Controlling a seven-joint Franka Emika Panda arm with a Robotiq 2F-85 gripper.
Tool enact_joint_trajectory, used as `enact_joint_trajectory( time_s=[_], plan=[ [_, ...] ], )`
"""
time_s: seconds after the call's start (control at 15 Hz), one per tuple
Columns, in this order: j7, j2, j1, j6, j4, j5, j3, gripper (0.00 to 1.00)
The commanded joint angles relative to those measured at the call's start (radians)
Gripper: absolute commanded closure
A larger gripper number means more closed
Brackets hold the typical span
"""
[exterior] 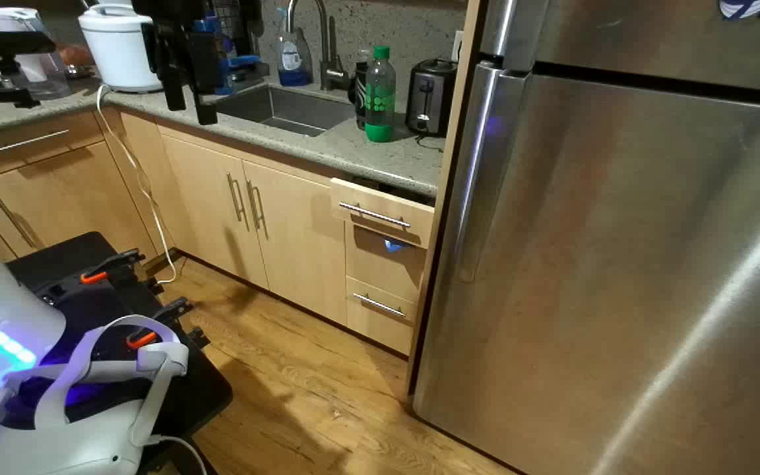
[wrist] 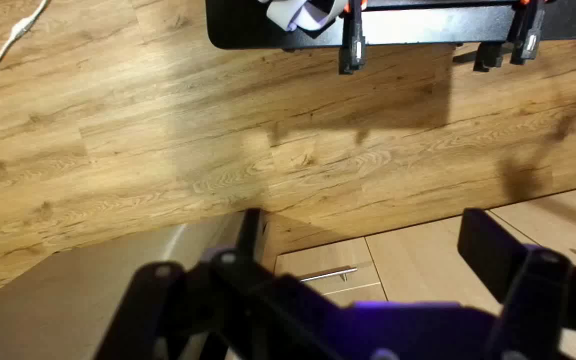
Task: Open the first top drawer
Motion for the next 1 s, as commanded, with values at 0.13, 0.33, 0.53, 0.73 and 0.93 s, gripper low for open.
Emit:
enact_joint_trajectory(
  time_s=[0.13, 0.33, 0.53, 0.73, 0.93],
  plan=[
    [0.006, 0.015, 0.006, -0.001, 0.003, 0.001, 0.005, 0.00],
    [0.023, 0.064, 0.019, 0.019, 0.008, 0.018, 0.008, 0.00],
    [0.050, 0.146, 0.030, 0.081, 0.017, 0.078, 0.000, 0.00],
    [0.086, 0.237, 0.026, 0.152, 0.024, 0.140, 0.001, 0.00],
    [0.119, 0.316, 0.013, 0.223, 0.031, 0.188, -0.004, 0.00]
  ],
)
